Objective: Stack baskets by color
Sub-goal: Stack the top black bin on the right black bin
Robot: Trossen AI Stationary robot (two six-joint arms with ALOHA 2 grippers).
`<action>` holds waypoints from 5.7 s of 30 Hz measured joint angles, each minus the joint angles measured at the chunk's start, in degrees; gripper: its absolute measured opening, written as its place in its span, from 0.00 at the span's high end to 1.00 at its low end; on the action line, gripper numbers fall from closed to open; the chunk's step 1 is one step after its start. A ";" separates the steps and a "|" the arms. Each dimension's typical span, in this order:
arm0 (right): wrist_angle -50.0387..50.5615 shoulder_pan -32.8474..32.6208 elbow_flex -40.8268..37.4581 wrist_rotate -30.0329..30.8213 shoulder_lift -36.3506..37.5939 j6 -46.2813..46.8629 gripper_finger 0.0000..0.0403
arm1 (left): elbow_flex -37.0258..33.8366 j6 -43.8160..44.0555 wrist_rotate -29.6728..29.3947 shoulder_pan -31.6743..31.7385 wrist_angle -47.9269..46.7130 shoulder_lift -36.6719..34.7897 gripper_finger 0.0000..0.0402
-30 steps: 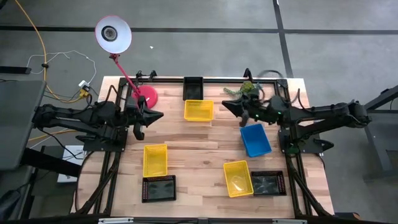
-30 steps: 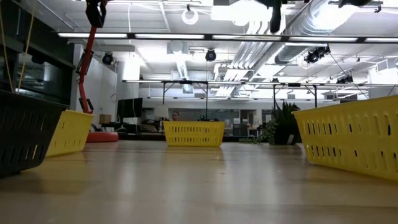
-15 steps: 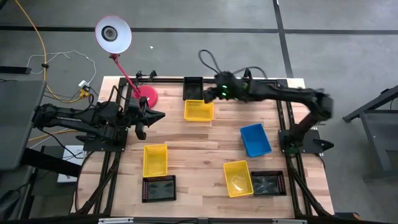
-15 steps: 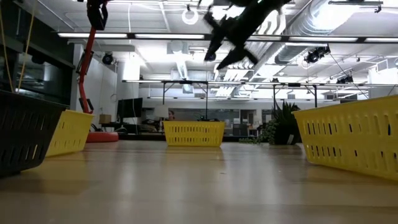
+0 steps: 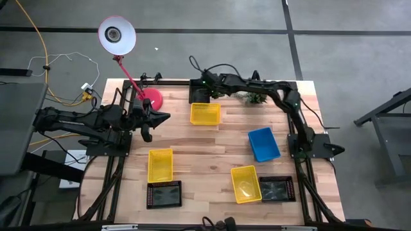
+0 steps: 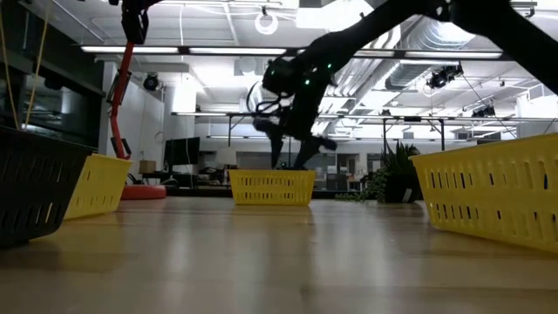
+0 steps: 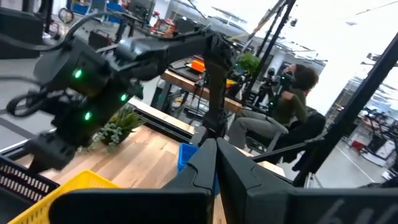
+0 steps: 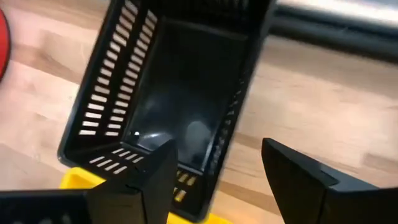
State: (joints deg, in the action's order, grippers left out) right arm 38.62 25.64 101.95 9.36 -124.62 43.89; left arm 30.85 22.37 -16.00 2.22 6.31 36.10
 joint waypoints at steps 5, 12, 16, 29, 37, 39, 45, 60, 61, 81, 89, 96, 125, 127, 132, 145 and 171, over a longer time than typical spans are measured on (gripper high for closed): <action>1.10 0.14 2.54 -1.19 -3.22 1.31 0.46 | 0.00 0.00 -0.28 0.00 0.01 0.00 1.00; 1.68 0.83 1.46 0.05 -3.60 1.34 0.64 | 0.00 0.00 -0.99 0.00 0.00 0.00 1.00; 2.49 1.85 1.14 -0.53 -3.60 2.56 0.82 | 0.00 0.00 -1.30 0.00 0.00 0.00 1.00; 1.39 3.77 1.03 -1.50 0.50 -3.90 0.99 | 0.00 0.00 -1.22 0.00 -0.02 0.00 1.00; 8.71 2.93 0.59 -0.02 14.19 -15.43 0.99 | 0.02 0.00 -1.18 0.00 -0.54 -0.02 1.00; 8.63 2.14 -2.64 0.62 18.72 -15.92 1.00 | 0.04 0.00 -1.17 0.00 -0.84 -0.02 1.00; 1.16 -0.62 -26.28 0.32 38.55 -8.75 1.00 | 0.04 -0.59 -1.18 0.00 -0.67 -0.02 1.00; -31.88 -16.10 -62.27 6.79 79.73 5.13 1.00 | 0.04 -4.00 -1.35 0.00 -0.48 -0.02 1.00; -32.30 -16.48 -62.69 7.43 80.16 5.10 1.00 | 0.04 -4.00 -1.35 0.00 -0.47 -0.02 1.00; -35.17 -16.80 -62.70 4.01 77.79 3.59 1.00 | 0.04 -4.01 -1.22 0.00 -0.48 0.00 1.00; -35.47 -16.80 -62.70 3.59 77.79 2.54 1.00 | 0.04 -4.04 -1.33 0.00 -0.48 0.00 1.00; -39.31 -16.80 -62.66 0.32 77.79 1.46 1.00 | 0.04 -4.04 -1.35 0.00 -0.48 0.00 1.00; 45.01 -60.25 -32.55 -23.83 60.20 -7.68 1.00 | 0.04 -4.55 -3.75 -0.02 -1.11 0.01 1.00; 43.43 -61.69 -36.44 -22.05 60.15 -4.66 1.00 | 0.04 -4.55 -3.75 -0.02 -1.11 0.02 1.00; 33.80 -63.43 -44.16 -20.43 60.13 -2.57 1.00 | 0.04 -4.55 -4.17 0.00 -1.10 0.00 1.00; 23.71 -63.70 -50.42 -19.06 57.37 -4.16 1.00 | 0.04 -4.50 -4.17 -0.01 -1.10 0.01 1.00; 20.14 -63.68 -50.42 -16.05 55.98 5.31 0.91 | 0.04 -4.52 -4.17 0.00 -1.84 0.01 1.00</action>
State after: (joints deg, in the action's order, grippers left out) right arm 58.76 -38.04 51.53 -6.70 -68.64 49.21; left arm 30.89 17.85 -20.16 2.22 4.47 36.10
